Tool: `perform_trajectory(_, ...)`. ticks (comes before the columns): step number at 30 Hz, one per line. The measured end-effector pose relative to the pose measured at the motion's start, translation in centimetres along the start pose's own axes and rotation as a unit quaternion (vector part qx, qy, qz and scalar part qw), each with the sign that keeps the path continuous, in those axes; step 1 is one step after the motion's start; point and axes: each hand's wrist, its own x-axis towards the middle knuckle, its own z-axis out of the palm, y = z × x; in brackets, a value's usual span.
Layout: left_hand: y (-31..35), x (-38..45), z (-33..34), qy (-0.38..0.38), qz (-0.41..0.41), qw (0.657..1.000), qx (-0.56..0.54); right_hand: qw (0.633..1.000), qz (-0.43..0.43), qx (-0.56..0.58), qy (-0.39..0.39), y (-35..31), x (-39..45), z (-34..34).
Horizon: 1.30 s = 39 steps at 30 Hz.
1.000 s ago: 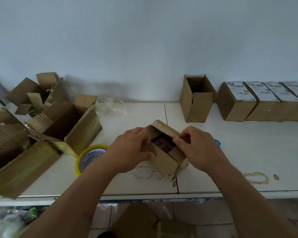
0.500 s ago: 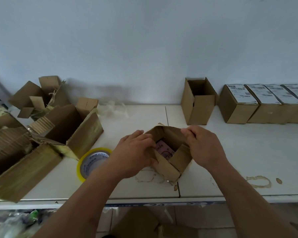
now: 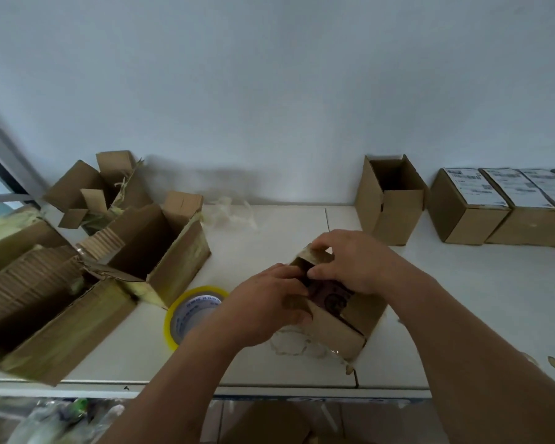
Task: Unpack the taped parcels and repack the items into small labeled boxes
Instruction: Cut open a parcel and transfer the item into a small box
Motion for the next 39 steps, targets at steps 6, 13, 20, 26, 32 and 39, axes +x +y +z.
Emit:
perform_trajectory(6,-0.2,0.2,0.1,-0.011,0.005,1.000,-0.009,0.989,-0.058,-0.124,0.060,-0.5,1.7,1.0)
perform_trajectory(13,0.4,0.2,-0.2,-0.013,-0.027,0.999,-0.019,0.980,-0.061,-0.167,0.089,-0.4,2.5,0.5)
perform_trajectory(20,0.6,0.2,-0.3,-0.011,-0.046,0.999,-0.004,0.994,0.035,0.035,0.103,3.4,2.6,-1.0)
perform_trajectory(26,-0.1,-0.3,-1.0,0.020,-0.080,0.996,0.021,0.973,0.020,-0.138,0.184,5.2,0.5,1.7)
perform_trajectory(32,0.3,-0.2,-0.9,0.069,-0.124,0.990,-0.003,0.987,0.129,-0.039,0.090,2.6,-3.2,3.6)
perform_trajectory(39,1.0,1.7,-0.3,0.130,-0.252,0.958,0.038,0.964,0.240,0.109,0.041,-0.7,-3.0,5.5)
